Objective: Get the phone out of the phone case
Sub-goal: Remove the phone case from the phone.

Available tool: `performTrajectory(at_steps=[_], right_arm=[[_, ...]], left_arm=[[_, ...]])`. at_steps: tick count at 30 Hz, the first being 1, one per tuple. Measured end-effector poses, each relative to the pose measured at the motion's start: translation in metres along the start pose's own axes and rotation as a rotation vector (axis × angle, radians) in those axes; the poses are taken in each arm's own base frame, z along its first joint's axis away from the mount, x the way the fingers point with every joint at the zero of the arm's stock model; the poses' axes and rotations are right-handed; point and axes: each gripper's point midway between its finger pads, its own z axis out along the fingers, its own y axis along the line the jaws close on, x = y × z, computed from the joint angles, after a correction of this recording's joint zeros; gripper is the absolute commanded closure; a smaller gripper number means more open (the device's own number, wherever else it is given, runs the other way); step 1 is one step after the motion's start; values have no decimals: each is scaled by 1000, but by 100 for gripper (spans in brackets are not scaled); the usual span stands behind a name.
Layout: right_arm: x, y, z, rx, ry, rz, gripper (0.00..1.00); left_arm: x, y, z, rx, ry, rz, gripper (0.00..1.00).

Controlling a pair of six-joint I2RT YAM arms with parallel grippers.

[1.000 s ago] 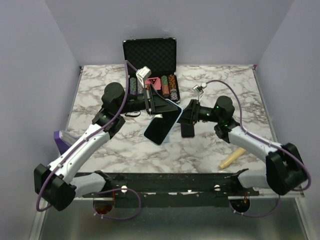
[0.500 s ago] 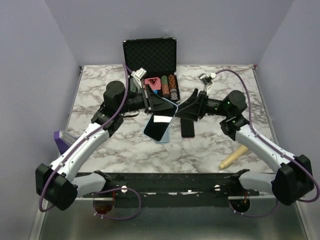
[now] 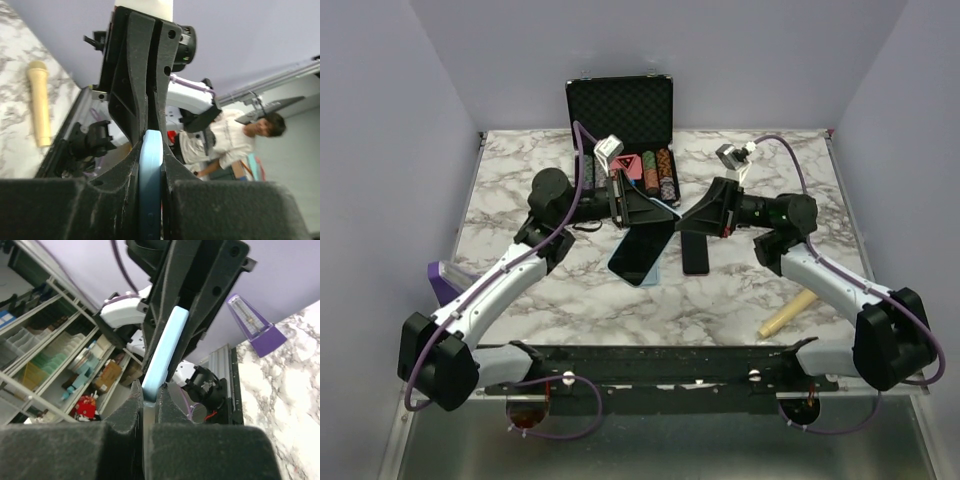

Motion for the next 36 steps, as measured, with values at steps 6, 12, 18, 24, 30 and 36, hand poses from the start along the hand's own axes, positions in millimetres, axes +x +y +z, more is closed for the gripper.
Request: performTrajectory(at_steps=[6, 12, 18, 24, 30, 36], right_arm=[[1, 19, -5, -81, 34, 27, 99], [-5, 31, -8, -126, 100, -5, 99], [-5, 43, -3, -176, 102, -182, 99], [-13, 48, 2, -129, 97, -378, 99], [-24, 56, 8, -73, 123, -463, 99], [-23, 49, 6, -24, 137, -469, 99]], left_arm=[[8, -20, 8, 200, 78, -89, 100], [11, -36, 16, 332, 142, -128, 100], [17, -51, 13, 386, 158, -107, 100], [14, -62, 11, 423, 145, -73, 100], [9, -76, 9, 466, 123, -35, 100], [8, -71, 12, 463, 126, -44, 100]])
